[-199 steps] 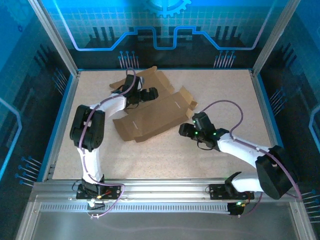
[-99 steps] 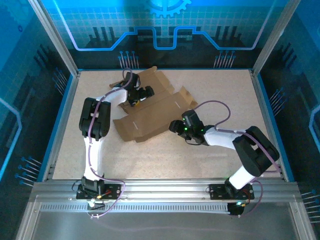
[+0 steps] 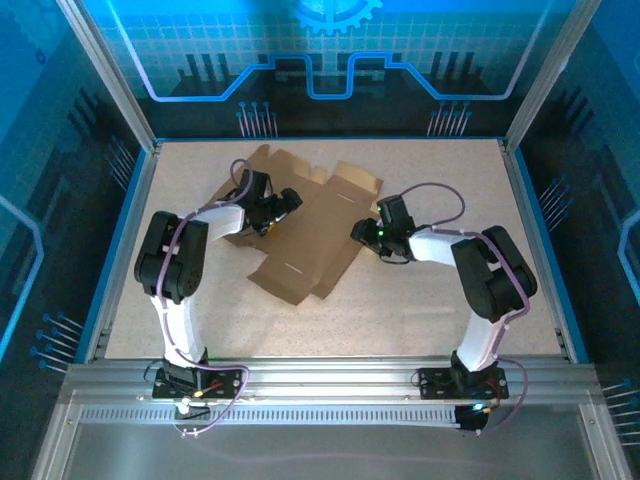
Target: Fold the paper box
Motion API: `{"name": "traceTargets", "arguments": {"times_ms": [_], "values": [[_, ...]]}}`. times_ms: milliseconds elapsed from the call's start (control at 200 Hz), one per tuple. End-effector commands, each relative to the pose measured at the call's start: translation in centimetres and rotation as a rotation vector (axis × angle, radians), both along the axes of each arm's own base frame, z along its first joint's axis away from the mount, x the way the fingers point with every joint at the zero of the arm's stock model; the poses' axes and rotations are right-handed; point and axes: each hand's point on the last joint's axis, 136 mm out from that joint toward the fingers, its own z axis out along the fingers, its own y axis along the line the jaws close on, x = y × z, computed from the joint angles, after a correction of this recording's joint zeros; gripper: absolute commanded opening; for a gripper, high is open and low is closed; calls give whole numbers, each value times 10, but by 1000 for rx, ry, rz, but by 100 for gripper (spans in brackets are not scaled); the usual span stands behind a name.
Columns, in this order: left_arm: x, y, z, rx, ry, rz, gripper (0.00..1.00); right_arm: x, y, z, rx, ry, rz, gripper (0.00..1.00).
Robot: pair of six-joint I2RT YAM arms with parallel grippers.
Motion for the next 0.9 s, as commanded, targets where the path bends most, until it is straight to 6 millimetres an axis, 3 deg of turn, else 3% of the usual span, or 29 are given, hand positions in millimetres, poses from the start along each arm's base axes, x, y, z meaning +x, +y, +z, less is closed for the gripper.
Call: {"name": "traceTargets", "arguments": {"times_ms": [0,180,330,415,465,515,635,790,895], "values": [[-48,-35,-19,-80,123,-25,99,22,5,15,17,-55,88,48],[-68,-55,-4,-91,76,-51,99,44,-17,30,0,-98,118,49],[-51,-57,30,32,-24,-159,99,32,-48,44,-79,-158,71,62],[-35,-53,38,150,-58,-232,99,16,-57,47,-95,-171,54,68],[-27,-50,36,201,-55,-267,99,10,-59,49,-93,-179,45,69],[-20,-48,28,233,-40,-288,99,-4,-65,38,-99,-161,37,70],[-12,-44,7,174,36,-281,97,-17,-65,29,-101,-154,82,70],[-22,-38,-18,127,105,-231,79,-22,-58,21,-76,-137,152,68],[-34,-40,-31,81,142,-206,72,-18,-51,20,-44,-138,175,65]]}}
